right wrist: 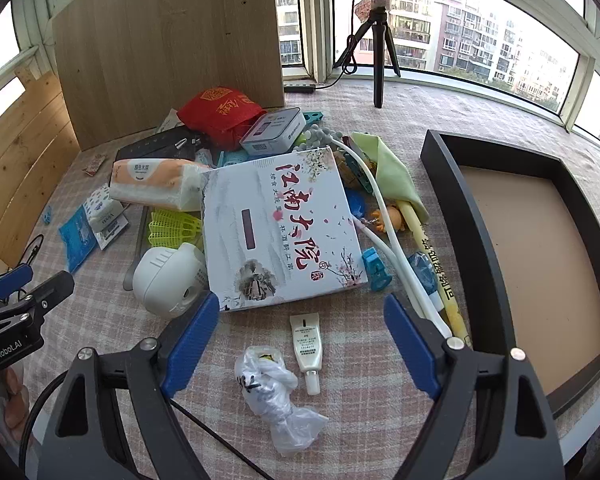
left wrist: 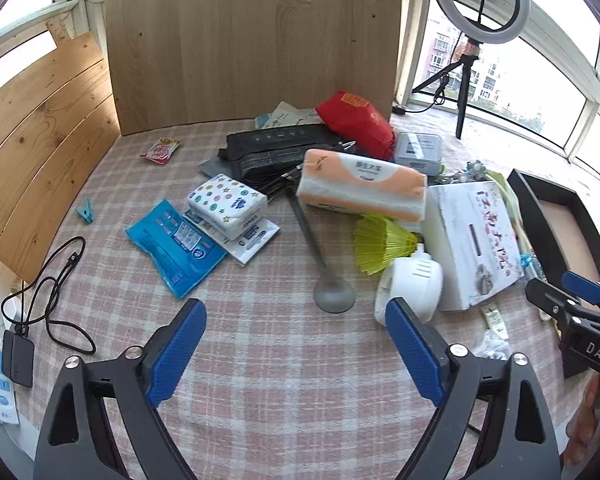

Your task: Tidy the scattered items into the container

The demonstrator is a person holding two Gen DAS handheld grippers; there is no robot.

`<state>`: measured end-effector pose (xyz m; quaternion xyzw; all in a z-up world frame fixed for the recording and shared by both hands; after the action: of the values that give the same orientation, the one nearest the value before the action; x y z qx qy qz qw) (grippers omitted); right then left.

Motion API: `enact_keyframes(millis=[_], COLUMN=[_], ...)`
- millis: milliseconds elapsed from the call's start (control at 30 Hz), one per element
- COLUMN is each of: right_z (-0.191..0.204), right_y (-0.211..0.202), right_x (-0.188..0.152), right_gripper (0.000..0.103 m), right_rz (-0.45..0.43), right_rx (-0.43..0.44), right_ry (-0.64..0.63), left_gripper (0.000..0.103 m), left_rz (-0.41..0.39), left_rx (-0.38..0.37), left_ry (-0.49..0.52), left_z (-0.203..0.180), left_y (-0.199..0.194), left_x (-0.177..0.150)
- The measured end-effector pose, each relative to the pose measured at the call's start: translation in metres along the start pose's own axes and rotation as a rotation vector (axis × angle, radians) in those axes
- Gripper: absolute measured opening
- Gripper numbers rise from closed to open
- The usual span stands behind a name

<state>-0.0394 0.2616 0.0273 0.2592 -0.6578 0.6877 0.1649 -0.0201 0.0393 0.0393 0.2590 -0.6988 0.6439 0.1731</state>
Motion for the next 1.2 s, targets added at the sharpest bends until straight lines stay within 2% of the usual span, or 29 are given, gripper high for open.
enact_keyframes(millis=[100,167,233,300,433,533,767,967,1200], right_z=[-0.026,-0.037,-0.045,-0.05,-0.051,-0.051,-0.047,-0.041,-0.029], right_y=[-0.006,-0.005,-0.006,-0.003,0.017,0.031,0.06,0.078,0.089], right_x=[0.01,0.022,0.03,0.036,0.047,0.052,0.056,0.061,0.061], right_gripper=[0.066,0.065,0.062,0.051,0.05,0.049,0.044,0.044,0.044], right_rz=[0.009,0.009,0.014,0.02,0.052,0.064,0.1,0.124,0.143], right_rx=[0.025,0.047,0.056,0.064,0.127,0.147,0.228,0.288,0.34], right_ry=[0.0,-0.01,-0.042,-0.075,-0.103,-0.128,-0.134,-0.137,-0.146], left_gripper=[0.081,0.078,0.068,0.064,0.055,0.049,0.048,0.048,0.049], left_rz=[-0.005,-0.003,0.004,0.019,0.068,0.074,0.111,0.114,0.131], left_rx=[-0.034,-0.062,-0.081,-0.092,-0.139,-0.132,-0.118,-0.087,-0.097], left_ry=[0.027,0.045,0.064,0.082,0.069,0.072,0.065,0.083,0.071], left_z=[-0.024,-0.042,-0.059,-0.076,-0.1,-0.114,-0.131,-0.136,-0.146], left_y=[-0.008,-0.01,-0.007,-0.001,0.016,0.026,0.051,0.064,0.075], left_x=[0.004,0.006,0.007,0.006,0.002,0.002,-0.001,0.001,0.002])
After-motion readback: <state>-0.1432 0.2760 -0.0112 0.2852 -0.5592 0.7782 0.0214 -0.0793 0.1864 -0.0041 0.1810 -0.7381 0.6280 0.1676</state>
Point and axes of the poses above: each gripper's, at about its wrist camera, not at the fingertips, and y roughly the way its jaws point, z to its left, x to its top, the point moved 7 cm from there along y, roughly the way its jaws point, and after that the axes turned 8 degrees about -y, right-handed, at the moved point
